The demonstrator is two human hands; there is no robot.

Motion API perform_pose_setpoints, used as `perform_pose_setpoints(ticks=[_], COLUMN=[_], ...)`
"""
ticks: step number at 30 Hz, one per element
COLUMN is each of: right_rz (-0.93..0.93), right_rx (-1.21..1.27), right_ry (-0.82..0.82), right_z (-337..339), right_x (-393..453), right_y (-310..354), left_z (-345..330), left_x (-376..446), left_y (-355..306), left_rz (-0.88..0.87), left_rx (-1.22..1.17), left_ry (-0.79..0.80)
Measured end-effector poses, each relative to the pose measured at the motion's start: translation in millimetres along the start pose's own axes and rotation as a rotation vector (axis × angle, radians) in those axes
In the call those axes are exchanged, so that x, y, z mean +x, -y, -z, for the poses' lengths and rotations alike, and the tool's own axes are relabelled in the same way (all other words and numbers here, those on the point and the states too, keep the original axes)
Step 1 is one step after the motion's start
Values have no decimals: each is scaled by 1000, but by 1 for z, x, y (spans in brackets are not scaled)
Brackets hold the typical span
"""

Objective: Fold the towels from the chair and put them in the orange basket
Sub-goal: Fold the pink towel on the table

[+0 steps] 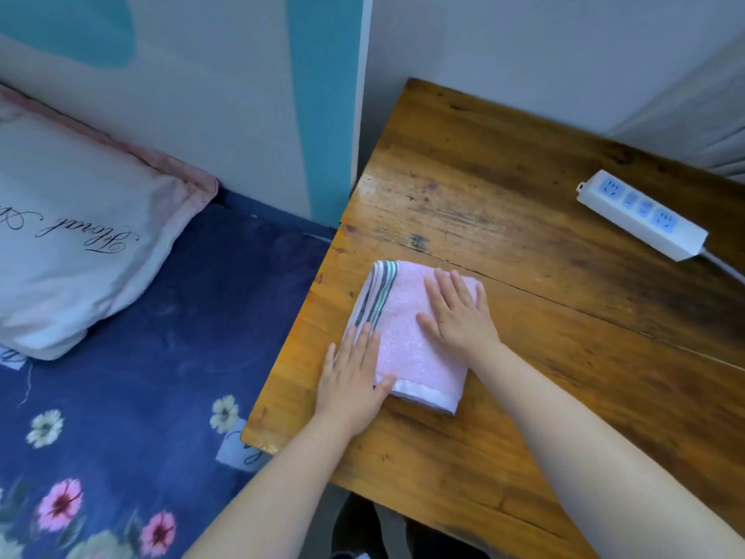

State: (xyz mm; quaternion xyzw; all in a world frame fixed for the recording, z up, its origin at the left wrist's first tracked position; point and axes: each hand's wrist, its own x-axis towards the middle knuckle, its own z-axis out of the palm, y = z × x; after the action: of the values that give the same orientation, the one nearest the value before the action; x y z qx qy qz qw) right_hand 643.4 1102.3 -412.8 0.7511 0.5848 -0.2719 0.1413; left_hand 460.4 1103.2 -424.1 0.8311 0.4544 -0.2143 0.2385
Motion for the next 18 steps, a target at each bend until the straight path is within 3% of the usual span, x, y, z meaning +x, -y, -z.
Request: perform_pose_setpoints(ticks=[4,7,10,14,18], right_rz=[32,204,414,445,446], right_rx=[34,39,37,-200,-243], right_ry=[38,-291,-497,-429,-531], right_z=[10,4,-35,-71,-73], right_x=[1,-27,-71,-93,-76], right_y=[-4,-4,-8,-9,-7], left_z=[4,9,14,7,2], left_x=[-3,-4,-8,-11,-11], left_y=[0,4,14,23,25], left_rz=[-25,-92,-222,-326,-332], left_rx=[24,69,91,124,118], left_ry=[19,33,-107,-149,-190])
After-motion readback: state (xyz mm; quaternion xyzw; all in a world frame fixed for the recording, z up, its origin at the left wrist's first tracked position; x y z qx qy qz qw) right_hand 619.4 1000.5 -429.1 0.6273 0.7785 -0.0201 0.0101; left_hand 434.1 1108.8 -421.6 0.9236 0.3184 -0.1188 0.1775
